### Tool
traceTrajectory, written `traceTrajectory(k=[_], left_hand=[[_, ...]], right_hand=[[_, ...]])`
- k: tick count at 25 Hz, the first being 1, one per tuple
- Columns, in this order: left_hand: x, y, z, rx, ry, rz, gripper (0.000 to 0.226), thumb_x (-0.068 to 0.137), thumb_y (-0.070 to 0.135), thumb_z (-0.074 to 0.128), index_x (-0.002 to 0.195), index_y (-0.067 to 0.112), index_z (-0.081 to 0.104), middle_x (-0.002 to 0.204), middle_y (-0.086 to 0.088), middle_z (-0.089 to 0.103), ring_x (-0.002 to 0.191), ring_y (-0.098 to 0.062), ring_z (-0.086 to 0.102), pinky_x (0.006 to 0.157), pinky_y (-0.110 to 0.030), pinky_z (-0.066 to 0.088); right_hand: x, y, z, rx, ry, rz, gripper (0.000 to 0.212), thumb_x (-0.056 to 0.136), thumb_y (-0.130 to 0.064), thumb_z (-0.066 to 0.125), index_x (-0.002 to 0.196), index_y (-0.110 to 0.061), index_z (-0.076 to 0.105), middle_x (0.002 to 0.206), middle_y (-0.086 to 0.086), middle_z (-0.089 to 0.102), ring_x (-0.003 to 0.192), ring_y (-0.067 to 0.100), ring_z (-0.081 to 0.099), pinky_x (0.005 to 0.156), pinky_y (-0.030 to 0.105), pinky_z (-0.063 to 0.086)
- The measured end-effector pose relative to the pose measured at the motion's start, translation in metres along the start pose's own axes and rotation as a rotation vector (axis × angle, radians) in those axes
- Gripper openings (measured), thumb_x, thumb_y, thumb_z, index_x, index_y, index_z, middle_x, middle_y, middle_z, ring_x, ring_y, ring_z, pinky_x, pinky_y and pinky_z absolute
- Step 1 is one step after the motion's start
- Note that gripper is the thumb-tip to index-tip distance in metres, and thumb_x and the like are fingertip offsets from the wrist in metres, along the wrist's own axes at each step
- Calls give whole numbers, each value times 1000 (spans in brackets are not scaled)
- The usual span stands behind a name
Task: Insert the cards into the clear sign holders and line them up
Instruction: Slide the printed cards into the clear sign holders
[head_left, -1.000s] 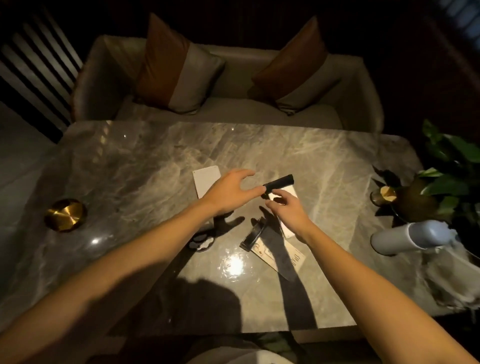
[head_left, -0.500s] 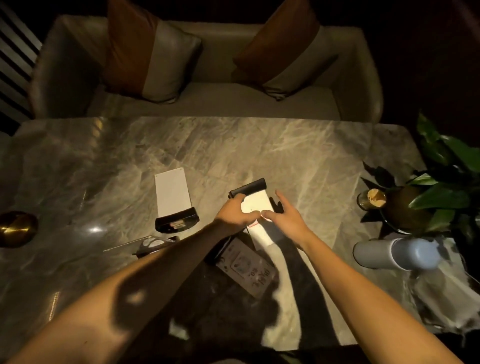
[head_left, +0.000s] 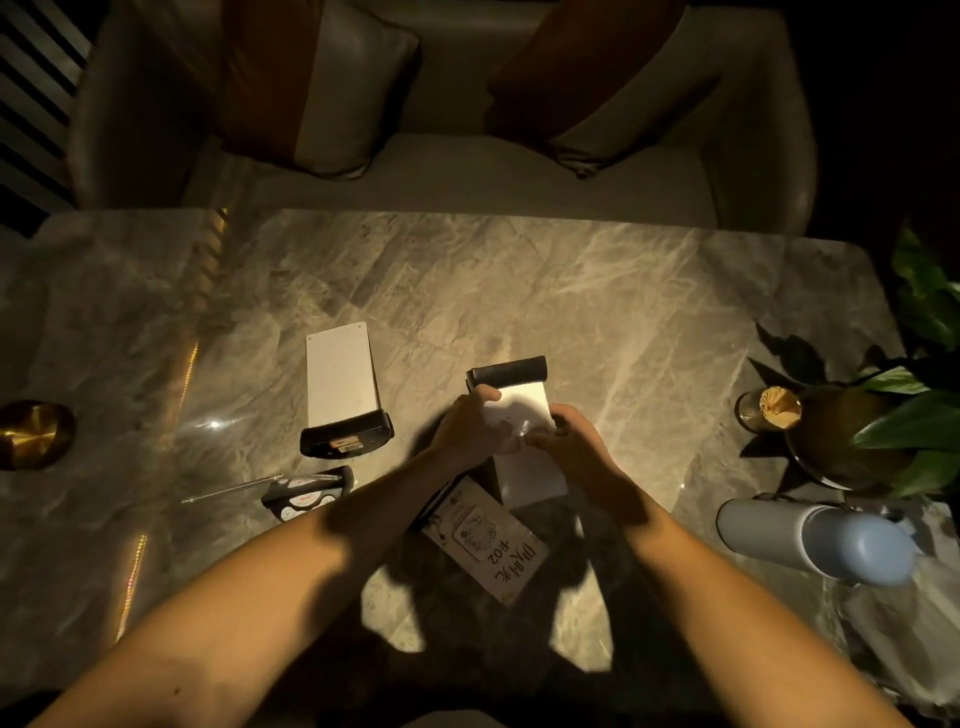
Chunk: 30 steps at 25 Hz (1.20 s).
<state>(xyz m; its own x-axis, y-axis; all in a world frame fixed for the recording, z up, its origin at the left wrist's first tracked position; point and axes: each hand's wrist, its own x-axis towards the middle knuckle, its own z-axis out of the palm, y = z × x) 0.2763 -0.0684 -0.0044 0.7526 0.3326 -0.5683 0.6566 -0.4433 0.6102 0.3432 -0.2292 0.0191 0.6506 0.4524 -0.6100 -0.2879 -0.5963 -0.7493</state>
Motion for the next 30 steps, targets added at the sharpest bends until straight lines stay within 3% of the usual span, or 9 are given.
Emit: traceTrajectory(k=[3,5,8,12,15,19,23,27,30], left_hand=[[5,1,-6,-42,53,91,55,86,21,75,135,7,54,129,-12,61,117,-28,59,96,-34,53],[5,9,-16,-182,12,56,53,84,21,78,131,9,57,118,-4,61,107,-20,60,86,-27,55],[9,23,-27,-341,-6,3,36,85,12,76,119,7,66,115,-8,64,103,-21,62,84,-27,52],[6,39,-35,-624,-33,-110,24,94,15,66,110,-2,71,100,-20,69,82,-27,66,74,-33,57],[7,48,-39,-770,-50,-196,32,96,30,62,111,2,68,99,-16,72,80,-26,72,85,-40,60],[15,49,-42,-774,-68,-201,44,96,49,55,109,10,70,105,-17,72,92,-31,72,91,-44,57],[17,48,-40,-734,-120,-161,45,93,62,47,107,26,71,106,-4,75,89,-23,70,85,-40,52],[12,46,-43,-726,-118,-138,40,90,59,54,103,26,72,91,7,76,76,-17,64,74,-36,44],[2,38,-47,-685,-108,-75,32,92,48,61,103,21,74,81,4,68,76,-18,55,66,-28,40]], right_hand=[[-4,2,-7,155,77,55,31,89,1,67,114,-17,65,88,14,70,78,30,71,62,25,59],[-4,-2,-13,175,133,74,30,89,4,66,116,-8,65,87,15,65,70,20,61,57,15,50],[-1,-12,-23,295,193,126,18,89,1,65,105,-2,73,101,17,73,79,18,65,68,24,52],[4,-26,-34,544,194,183,14,92,-8,66,102,1,72,77,15,67,60,16,66,56,27,60],[8,-36,-38,624,178,173,17,95,-13,60,96,0,69,69,13,62,57,19,62,60,30,61],[14,-39,-38,602,167,166,29,100,-26,52,103,-5,71,81,10,66,65,20,64,64,31,59],[17,-36,-42,583,125,163,38,103,-38,45,113,-12,71,98,8,72,77,22,70,76,36,57],[12,-37,-43,554,135,169,30,105,-28,42,115,-16,67,104,8,71,82,23,72,76,39,57],[7,-33,-37,499,155,178,24,102,-18,46,120,-19,63,99,9,70,83,26,70,65,33,57]])
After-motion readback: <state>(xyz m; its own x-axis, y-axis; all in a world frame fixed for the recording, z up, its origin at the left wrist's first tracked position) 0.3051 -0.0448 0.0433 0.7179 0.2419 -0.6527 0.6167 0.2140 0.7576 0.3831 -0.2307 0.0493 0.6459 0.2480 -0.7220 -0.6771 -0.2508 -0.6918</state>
